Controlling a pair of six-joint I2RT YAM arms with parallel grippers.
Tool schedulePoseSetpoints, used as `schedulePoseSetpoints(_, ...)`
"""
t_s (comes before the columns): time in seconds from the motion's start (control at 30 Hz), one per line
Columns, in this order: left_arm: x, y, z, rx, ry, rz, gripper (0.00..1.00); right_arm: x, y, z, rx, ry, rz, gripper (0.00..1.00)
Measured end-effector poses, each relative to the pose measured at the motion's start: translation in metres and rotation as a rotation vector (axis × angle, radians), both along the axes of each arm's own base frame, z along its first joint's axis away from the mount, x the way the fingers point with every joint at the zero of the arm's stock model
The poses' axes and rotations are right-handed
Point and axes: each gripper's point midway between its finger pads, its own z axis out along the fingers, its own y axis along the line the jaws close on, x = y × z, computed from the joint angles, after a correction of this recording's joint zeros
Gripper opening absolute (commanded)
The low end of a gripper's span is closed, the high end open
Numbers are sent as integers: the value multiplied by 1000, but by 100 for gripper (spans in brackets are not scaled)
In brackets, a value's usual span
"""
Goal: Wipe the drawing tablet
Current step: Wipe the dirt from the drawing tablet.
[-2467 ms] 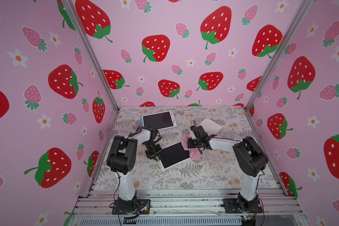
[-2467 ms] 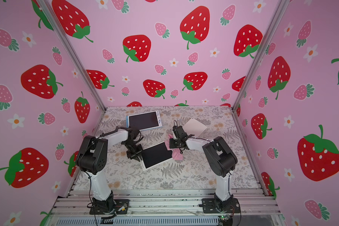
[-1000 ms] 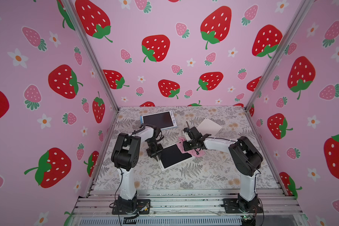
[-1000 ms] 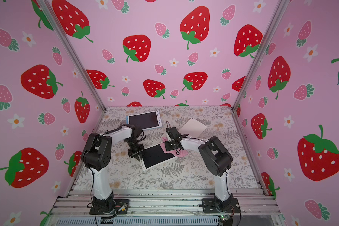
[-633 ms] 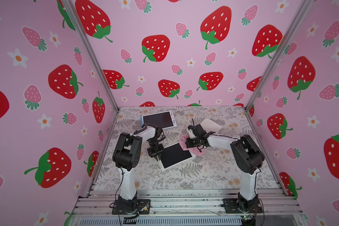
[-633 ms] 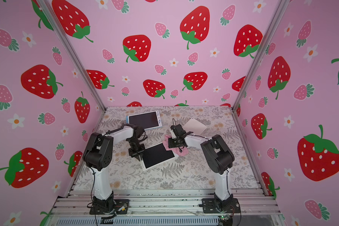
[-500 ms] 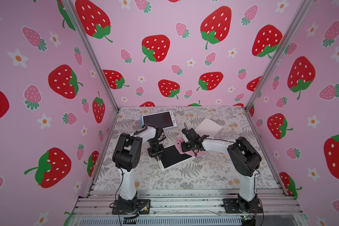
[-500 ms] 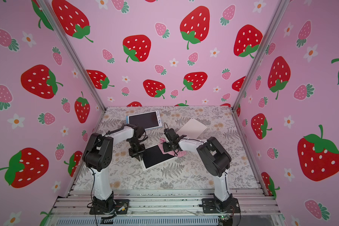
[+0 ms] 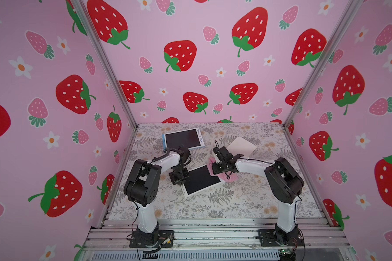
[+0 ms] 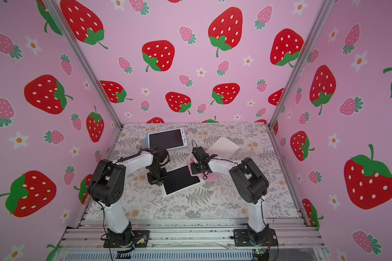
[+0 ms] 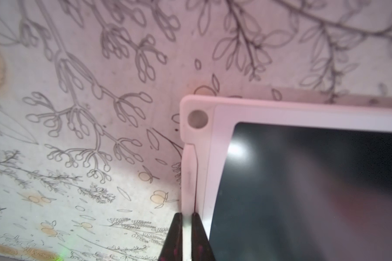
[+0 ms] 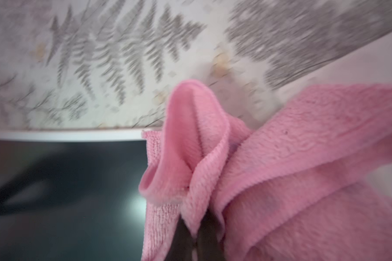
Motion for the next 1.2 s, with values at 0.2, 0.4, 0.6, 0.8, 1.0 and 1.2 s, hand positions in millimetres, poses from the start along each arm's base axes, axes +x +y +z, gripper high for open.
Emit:
schedulePoseSetpoints(0.2, -1, 0, -1, 26, -19, 12, 8, 16, -15, 3, 44, 48, -34, 0)
schedulePoseSetpoints(0.4, 0, 0, -1, 31, -24, 10, 9, -25, 38, 6, 30, 27, 123, 0)
schedulePoseSetpoints(0.6, 0, 0, -1, 32, -26, 3, 8, 11, -3, -5, 49, 70, 4, 0)
schedulePoseSetpoints(0.8, 2, 3, -1, 50, -33, 0, 8, 3, -26, -2, -7, 1, -28, 0)
schedulePoseSetpoints(1.0, 7, 5, -1, 64, -40, -29, 8, -14, -22, -8, 52, 54, -20, 0)
schedulePoseSetpoints(1.2, 17, 8, -1, 86, -70, -67, 8, 17, -117, 23, 57, -41, -245, 0)
